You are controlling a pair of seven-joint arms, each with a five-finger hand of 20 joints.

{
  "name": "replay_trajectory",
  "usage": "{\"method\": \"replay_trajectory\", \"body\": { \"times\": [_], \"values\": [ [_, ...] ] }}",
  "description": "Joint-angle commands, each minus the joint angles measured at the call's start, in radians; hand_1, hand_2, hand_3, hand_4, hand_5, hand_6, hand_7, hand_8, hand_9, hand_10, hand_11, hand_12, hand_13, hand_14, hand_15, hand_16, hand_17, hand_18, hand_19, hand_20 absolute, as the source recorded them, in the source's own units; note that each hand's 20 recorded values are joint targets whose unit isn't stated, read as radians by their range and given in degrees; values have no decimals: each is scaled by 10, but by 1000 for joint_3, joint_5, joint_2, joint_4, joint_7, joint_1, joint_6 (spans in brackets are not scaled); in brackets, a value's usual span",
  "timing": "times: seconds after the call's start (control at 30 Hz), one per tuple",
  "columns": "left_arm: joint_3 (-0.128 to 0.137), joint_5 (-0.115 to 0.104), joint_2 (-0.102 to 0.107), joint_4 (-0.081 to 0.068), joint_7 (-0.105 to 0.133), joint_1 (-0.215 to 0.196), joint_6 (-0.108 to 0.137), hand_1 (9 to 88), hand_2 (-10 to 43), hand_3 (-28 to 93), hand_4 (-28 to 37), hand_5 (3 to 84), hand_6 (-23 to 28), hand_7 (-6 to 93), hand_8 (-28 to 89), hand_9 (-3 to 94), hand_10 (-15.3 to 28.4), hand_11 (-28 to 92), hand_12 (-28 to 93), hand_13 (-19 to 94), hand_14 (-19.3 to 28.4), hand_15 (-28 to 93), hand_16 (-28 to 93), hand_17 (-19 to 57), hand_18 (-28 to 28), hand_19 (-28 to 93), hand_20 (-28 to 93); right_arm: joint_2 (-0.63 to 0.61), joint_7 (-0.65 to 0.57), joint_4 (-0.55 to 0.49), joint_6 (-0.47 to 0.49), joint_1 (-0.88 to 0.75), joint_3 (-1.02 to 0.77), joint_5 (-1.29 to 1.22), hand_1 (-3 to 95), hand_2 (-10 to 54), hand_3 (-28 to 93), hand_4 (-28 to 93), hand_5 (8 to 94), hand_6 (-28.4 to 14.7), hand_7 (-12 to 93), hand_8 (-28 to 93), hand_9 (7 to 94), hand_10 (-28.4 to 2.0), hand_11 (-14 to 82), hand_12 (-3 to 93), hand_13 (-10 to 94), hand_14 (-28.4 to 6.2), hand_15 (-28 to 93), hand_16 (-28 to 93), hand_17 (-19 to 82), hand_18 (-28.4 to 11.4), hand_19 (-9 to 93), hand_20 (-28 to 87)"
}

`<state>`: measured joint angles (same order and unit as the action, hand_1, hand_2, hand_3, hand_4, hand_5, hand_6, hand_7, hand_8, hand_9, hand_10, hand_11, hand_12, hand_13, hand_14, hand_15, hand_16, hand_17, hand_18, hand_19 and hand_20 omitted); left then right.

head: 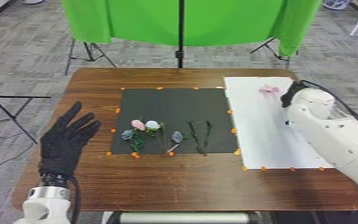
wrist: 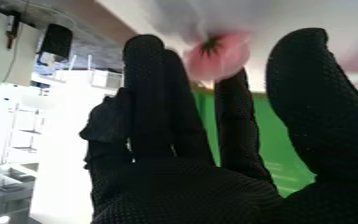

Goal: Arrange flowers

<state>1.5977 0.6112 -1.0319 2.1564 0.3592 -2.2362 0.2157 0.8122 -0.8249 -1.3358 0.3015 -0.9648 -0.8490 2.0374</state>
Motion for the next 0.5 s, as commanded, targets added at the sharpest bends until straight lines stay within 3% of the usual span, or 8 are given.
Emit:
{"method": "replay_trajectory", "body": {
  "times": [0.03, 0.07, 0.13, 0.4, 0.47, 0.5],
  "values": [
    [6, 4, -13, -3, -20, -15, -9, 205, 69, 774, -283, 318, 57, 145, -110, 326, 186, 229, 116, 244, 258, 494, -71, -87, 243, 522, 260, -16, 8, 5, -128, -41, 64, 124, 524, -95, 702, -282, 734, 52, 247, -59, 824, -64, 114, 266, 669, -36, 648, 213, 252, -201, 924, 545],
    [8, 5, -14, -2, -23, -17, -8, 206, 69, 774, -283, 318, 57, 146, -110, 326, 186, 229, 116, 244, 258, 495, -71, -87, 243, 522, 260, -23, 16, -2, -141, -48, 66, 121, 557, -95, 673, -282, 789, 52, 256, -27, 889, -50, 98, 310, 717, -25, 645, 233, 281, -199, 929, 551],
    [13, 5, -17, 0, -23, -24, -9, 205, 70, 774, -283, 318, 57, 146, -110, 327, 186, 230, 116, 244, 257, 494, -72, -87, 243, 522, 260, -34, 23, -19, -195, -65, 64, 142, 588, -95, 648, -283, 836, 54, 254, -11, 932, -41, 131, 327, 771, -24, 663, 222, 312, -197, 932, 564],
    [33, 7, -19, 10, -24, -50, -5, 205, 70, 774, -283, 319, 58, 145, -110, 327, 185, 229, 116, 244, 258, 494, -72, -87, 243, 522, 260, -65, 59, -183, -385, -39, 79, 163, 590, -95, 672, -283, 868, 40, 223, 12, 937, -43, 174, 312, 800, -21, 658, 222, 340, -208, 932, 578],
    [26, -9, 5, 11, -7, -53, 7, 205, 70, 775, -283, 318, 57, 145, -110, 327, 186, 230, 116, 244, 258, 495, -72, -87, 243, 521, 260, -53, 89, -226, -401, -38, 74, 170, 591, -95, 675, -283, 871, 38, 221, 15, 937, -43, 176, 311, 803, -22, 656, 224, 342, -209, 932, 580],
    [26, -9, 5, 10, -7, -52, 6, 205, 70, 774, -283, 318, 57, 145, -110, 327, 186, 230, 116, 244, 258, 495, -72, -87, 243, 521, 260, -46, 108, -246, -407, -39, 73, 181, 591, -95, 676, -283, 872, 37, 218, 16, 937, -44, 176, 309, 804, -22, 654, 225, 343, -210, 932, 581]
  ]
}}
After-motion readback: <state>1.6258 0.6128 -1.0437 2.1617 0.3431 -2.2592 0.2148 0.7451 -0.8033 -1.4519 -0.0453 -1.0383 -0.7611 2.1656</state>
